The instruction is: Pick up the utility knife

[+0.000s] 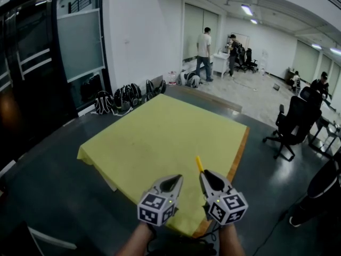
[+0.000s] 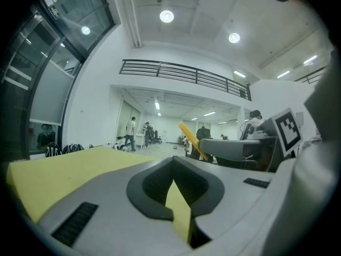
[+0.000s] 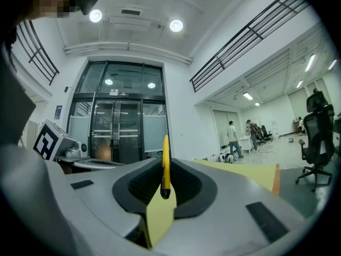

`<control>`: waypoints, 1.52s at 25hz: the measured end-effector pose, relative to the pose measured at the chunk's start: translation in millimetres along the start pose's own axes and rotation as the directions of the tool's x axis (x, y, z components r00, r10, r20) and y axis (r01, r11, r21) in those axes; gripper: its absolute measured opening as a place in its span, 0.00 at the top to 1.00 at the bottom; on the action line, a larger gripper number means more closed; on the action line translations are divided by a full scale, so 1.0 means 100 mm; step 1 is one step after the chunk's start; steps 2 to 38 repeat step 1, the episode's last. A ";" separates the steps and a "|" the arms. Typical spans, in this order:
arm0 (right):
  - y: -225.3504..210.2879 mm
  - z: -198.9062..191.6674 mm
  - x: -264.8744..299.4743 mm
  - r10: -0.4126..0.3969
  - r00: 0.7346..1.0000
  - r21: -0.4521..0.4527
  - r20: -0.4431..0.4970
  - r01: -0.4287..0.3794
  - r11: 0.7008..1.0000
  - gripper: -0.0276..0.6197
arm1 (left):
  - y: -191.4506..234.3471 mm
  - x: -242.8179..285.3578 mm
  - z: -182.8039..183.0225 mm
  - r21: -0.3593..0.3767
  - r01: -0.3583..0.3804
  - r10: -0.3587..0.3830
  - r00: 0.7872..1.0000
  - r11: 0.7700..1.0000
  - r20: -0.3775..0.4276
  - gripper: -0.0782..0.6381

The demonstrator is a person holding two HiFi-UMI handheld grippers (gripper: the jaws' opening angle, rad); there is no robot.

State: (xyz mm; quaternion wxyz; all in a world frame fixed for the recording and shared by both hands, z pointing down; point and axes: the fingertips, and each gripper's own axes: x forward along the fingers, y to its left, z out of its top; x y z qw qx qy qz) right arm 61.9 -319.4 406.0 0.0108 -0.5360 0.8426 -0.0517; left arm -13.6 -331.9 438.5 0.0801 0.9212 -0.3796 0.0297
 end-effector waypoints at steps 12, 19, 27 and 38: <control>0.00 0.00 -0.01 -0.001 1.000 0.000 0.001 0.001 1.000 0.86 | -0.01 0.00 -0.01 -0.003 0.001 -0.001 1.000 1.000 -0.004 0.88; 0.00 0.00 -0.01 -0.001 1.000 0.000 0.001 0.001 1.000 0.86 | -0.01 0.00 -0.01 -0.003 0.001 -0.001 1.000 1.000 -0.004 0.88; 0.00 0.00 -0.01 -0.001 1.000 0.000 0.001 0.001 1.000 0.86 | -0.01 0.00 -0.01 -0.003 0.001 -0.001 1.000 1.000 -0.004 0.88; 0.00 0.00 -0.01 -0.001 1.000 0.000 0.001 0.001 1.000 0.86 | -0.01 0.00 -0.01 -0.003 0.001 -0.001 1.000 1.000 -0.004 0.88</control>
